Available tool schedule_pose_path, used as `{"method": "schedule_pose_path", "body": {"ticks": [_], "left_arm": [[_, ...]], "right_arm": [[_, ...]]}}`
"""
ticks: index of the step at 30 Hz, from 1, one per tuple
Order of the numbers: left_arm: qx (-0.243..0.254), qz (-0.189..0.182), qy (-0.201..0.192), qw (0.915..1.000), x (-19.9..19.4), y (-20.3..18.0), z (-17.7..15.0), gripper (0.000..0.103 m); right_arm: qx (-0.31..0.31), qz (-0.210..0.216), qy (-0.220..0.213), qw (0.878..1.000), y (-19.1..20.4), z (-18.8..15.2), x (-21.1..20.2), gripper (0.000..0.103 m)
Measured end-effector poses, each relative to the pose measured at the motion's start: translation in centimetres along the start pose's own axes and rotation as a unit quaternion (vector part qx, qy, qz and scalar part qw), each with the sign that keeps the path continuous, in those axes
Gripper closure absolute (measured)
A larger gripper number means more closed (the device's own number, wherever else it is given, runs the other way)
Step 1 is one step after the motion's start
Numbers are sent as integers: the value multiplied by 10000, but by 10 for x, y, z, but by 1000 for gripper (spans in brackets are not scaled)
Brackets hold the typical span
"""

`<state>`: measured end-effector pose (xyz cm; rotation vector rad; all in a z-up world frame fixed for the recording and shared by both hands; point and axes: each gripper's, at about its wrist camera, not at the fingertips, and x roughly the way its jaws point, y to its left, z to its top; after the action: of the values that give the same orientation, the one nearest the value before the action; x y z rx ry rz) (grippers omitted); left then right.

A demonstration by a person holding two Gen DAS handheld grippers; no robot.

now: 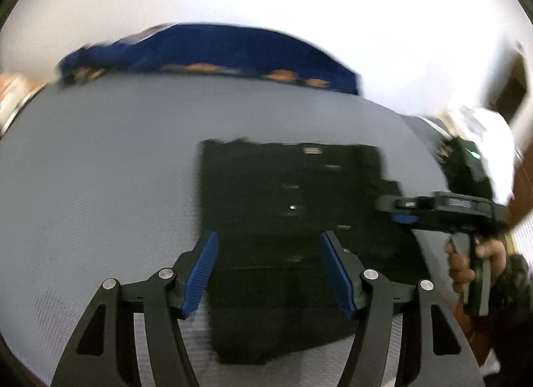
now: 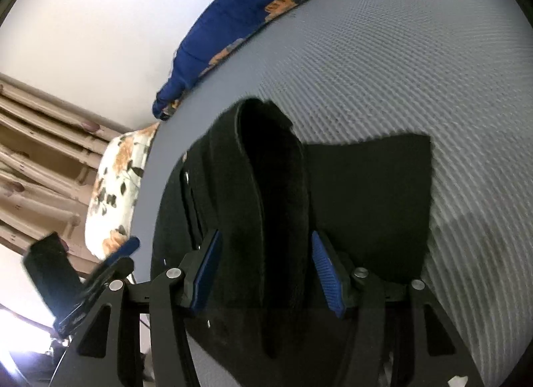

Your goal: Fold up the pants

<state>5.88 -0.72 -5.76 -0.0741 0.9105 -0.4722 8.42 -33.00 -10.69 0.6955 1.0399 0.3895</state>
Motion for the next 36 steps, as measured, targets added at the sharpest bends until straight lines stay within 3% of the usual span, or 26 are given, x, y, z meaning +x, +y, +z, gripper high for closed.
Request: {"method": "schedule_pose_path", "body": {"ticks": [3,6,9,11,15,19,22,25,28,32,36], "left_arm": [[-415,162,29,9990,7,24,-1,39],[-608,253,111,9978,15,34,-2,39],[-616,287,82,9977,18,37,1,39],[-615,244,55,9978,20,35,5,39],[-504,177,-30,9986,23,29,16,39],[-298,36,86,9995,35,16,22,39],[56,-29,321,9995,51,-1,19,39],[578,242,649,9959,74,-13,8,39],[759,258,574,9951,76,-13,5,38],[689,190,716,9949,68,-8,8,38],[934,157,739,9928,56,-15,-3,38]], "right_arm": [[-19,132,17,9999,3,12,15,58],[98,192,71,9997,5,19,25,80],[-39,-36,-152,9999,23,14,15,89],[-54,49,-373,9993,37,11,-2,94],[-221,-194,-791,9964,53,3,-38,94],[89,-668,-1010,9926,26,-8,-58,94],[398,-1068,-859,9898,-8,-17,-46,91],[751,-941,-885,9888,-23,-22,-41,84],[608,-1173,-826,9878,-14,-24,-46,78],[450,-1385,-778,9863,-5,-41,-61,77],[422,-1527,-759,9844,4,-60,-74,77]]}}
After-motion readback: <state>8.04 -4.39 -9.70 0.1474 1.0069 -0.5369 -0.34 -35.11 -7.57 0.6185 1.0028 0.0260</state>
